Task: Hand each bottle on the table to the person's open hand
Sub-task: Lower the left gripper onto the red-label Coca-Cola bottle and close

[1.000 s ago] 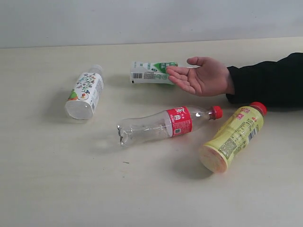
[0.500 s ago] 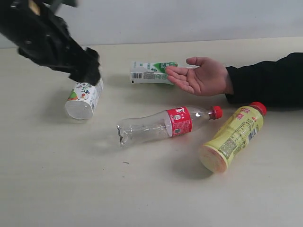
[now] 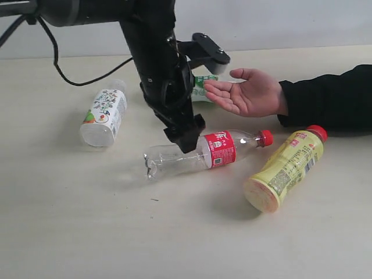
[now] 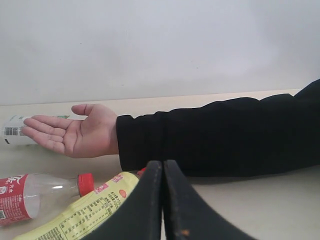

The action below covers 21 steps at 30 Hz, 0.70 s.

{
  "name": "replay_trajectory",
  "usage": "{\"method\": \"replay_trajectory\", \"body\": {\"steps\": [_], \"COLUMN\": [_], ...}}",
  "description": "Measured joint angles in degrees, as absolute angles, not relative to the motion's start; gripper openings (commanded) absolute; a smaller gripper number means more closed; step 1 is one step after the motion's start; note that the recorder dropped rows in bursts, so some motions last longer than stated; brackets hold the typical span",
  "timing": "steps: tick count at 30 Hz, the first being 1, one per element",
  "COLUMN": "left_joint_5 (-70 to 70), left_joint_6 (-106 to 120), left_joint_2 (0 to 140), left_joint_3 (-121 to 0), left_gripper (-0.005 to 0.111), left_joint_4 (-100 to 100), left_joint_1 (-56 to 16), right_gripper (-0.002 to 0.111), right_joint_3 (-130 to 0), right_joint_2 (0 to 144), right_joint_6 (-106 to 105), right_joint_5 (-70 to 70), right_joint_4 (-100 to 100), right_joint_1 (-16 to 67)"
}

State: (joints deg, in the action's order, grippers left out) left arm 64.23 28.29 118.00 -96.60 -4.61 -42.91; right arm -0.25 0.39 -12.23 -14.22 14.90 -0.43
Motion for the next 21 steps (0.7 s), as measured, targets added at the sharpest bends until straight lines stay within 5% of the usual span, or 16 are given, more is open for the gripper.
{"method": "replay_trajectory", "body": {"steps": [21], "left_joint_5": [59.18], "left_joint_6": [31.51], "left_joint_2": [126.39], "left_joint_3": [-97.05], "left_gripper": [0.085], "left_joint_4": [-4.52], "left_joint_1": [-44.49], "right_gripper": [0.000], "right_joint_3": [-0.25], "right_joint_2": [0.39], "right_joint_6": [-12.23], "right_joint_5": [-14.22], "right_joint_4": [14.90], "right_joint_1": [-0.43]}}
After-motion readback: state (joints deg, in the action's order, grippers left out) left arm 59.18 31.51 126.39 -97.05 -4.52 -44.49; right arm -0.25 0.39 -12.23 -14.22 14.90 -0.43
